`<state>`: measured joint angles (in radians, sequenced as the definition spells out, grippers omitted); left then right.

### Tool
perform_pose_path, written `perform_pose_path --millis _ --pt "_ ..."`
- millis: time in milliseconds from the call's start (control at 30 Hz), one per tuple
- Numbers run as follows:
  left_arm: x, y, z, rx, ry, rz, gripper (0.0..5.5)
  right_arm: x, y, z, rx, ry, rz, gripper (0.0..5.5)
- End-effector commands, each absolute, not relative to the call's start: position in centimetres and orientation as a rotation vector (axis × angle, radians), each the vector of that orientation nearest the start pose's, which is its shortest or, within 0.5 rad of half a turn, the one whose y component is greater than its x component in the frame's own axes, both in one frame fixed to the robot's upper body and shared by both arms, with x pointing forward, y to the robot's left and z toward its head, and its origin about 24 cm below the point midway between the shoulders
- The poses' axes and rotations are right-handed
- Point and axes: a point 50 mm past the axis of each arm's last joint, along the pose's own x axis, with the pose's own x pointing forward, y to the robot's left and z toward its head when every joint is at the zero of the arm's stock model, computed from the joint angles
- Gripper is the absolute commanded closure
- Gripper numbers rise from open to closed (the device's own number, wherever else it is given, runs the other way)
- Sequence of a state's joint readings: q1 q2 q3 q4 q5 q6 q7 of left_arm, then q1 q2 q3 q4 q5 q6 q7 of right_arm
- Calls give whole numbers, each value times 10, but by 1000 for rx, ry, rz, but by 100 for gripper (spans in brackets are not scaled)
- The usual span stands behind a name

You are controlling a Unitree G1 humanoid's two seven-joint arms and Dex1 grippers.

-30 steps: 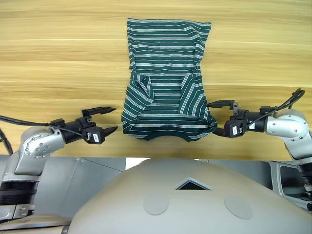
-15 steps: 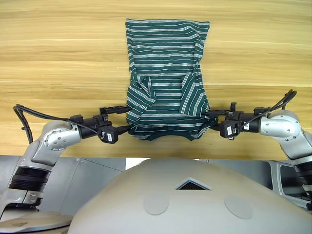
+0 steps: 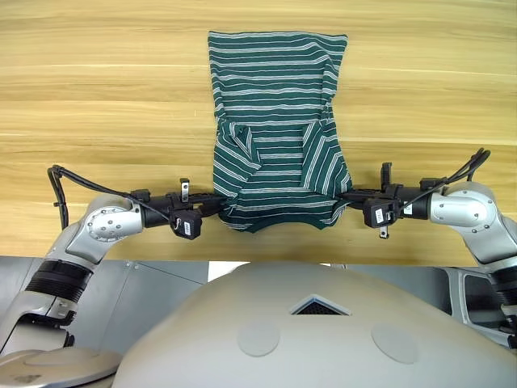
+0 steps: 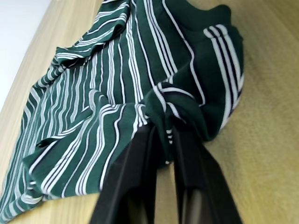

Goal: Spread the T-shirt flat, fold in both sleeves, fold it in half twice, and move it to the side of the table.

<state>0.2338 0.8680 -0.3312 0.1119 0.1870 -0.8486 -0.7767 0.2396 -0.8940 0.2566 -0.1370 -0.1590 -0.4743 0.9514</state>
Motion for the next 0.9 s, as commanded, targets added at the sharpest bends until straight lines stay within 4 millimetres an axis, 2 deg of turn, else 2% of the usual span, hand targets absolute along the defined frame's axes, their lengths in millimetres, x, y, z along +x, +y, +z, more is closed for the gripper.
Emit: perform_pose_path --millis 33,133,200,267,300,400,467,533,633,700,733,800,833,900 --pt "111 220 -23 903 303 -1612 550 154 -204 38 -967 234 1479 548" --pt "111 221 -23 894 305 -1627 550 157 -204 39 -970 228 1480 548" --pt "115 221 -14 883 257 -1597 550 160 -205 42 -974 222 1463 548" --pt "128 218 9 878 128 -1489 550 162 -209 51 -956 204 1434 548" --pt "132 216 25 865 56 -1434 550 163 -211 62 -928 179 1414 548" --pt "125 207 68 844 -93 -1342 550 155 -218 101 -851 107 1397 548" --pt "117 202 95 810 -163 -1296 550 139 -226 122 -793 125 1418 548" --pt "112 200 114 750 -196 -1267 550 128 -232 132 -772 177 1439 548" --pt "111 190 122 637 -196 -1312 550 124 -233 132 -799 282 1517 548" --pt "122 181 121 579 -198 -1367 550 137 -232 134 -816 305 1551 548" --pt "135 179 117 544 -181 -1388 550 151 -233 138 -812 314 1558 548" --pt "175 187 106 451 -90 -1370 550 196 -244 147 -790 351 1518 548" --pt "203 198 101 422 -38 -1327 550 223 -250 153 -760 367 1481 548" --pt "242 215 94 394 20 -1244 550 266 -252 160 -700 378 1436 548"
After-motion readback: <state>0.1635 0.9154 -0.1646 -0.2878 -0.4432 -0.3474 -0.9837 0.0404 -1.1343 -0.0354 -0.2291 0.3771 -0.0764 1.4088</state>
